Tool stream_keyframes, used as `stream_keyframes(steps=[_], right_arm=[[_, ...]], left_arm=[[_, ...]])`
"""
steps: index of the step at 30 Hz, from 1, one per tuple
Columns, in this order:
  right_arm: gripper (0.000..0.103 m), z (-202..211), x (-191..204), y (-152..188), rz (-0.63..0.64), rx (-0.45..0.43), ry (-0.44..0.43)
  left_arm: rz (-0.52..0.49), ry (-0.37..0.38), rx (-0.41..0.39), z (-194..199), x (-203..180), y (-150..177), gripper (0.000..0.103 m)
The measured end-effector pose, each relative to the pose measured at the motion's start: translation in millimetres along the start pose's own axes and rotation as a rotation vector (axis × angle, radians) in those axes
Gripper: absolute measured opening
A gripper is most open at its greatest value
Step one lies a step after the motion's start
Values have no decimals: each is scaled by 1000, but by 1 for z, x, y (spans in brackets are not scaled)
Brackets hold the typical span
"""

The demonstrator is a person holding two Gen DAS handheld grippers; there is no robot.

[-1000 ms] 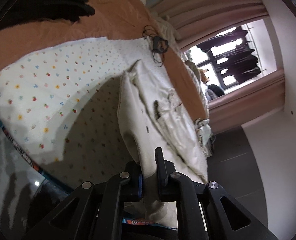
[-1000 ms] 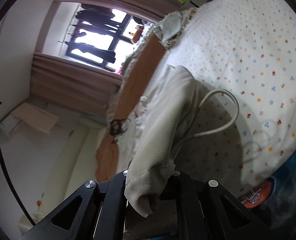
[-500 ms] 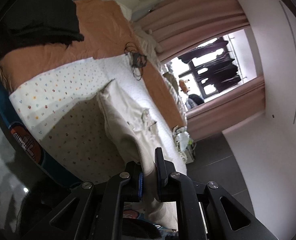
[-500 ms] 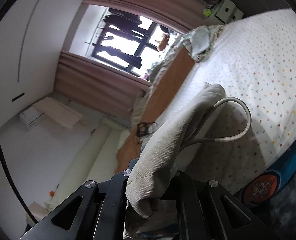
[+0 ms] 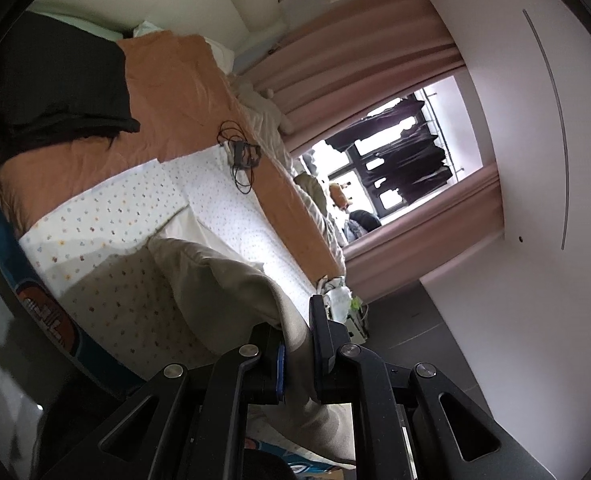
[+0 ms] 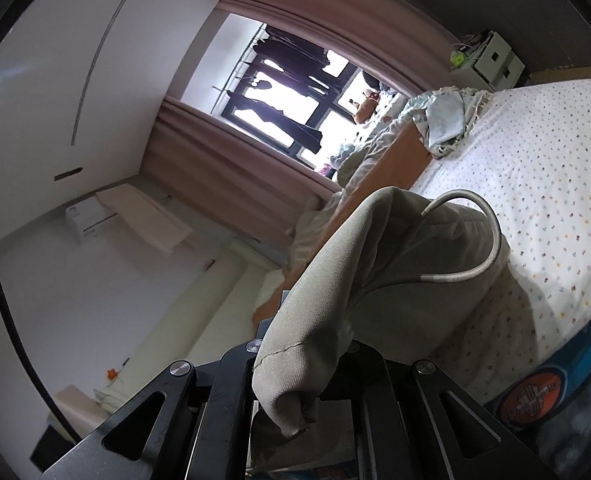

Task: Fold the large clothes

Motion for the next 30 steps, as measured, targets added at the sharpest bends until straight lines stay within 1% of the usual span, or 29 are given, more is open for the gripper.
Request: stream_keyframes(steps=[7,11,13,17,19,23,26,30], right_arm=[[8,-22,-10,-8,-20,-3,44],[8,-41,-22,-17,-47,-21,75],[8,-47,-24,-22,-54,-31,77],[8,-76,-30,-34,-57,-34,93],[9,-87,-31,-39,-55,-32,99],[9,-129,-38,-53,-60,-17,119],[9,-158,-45,-59,-64,-8,142],[9,-192,-63,-62,-68,10,177]], left_arm=[[-5,-6,19,-36,11,-13,10],[-22,-5,28,-62,11,-27,10],[-29,-4,30,-75,12,-33,11],[-30,-19,33,-103,21,-45,11],[-28,-35,34,-122,29,-53,11],[-10,-71,41,-159,47,-66,11],[1,-104,60,-192,68,-76,11],[24,-138,83,-228,98,-80,11]])
Point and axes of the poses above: each gripper's, at about its wrist camera, not at the fingertips, and z roughly against the way its jaws point, x to its left, y to its underside, the point moved 3 cm from there along -z, roughly the way its jaws point, and after that the axes turned 13 degrees about y, right-handed, at the moved point
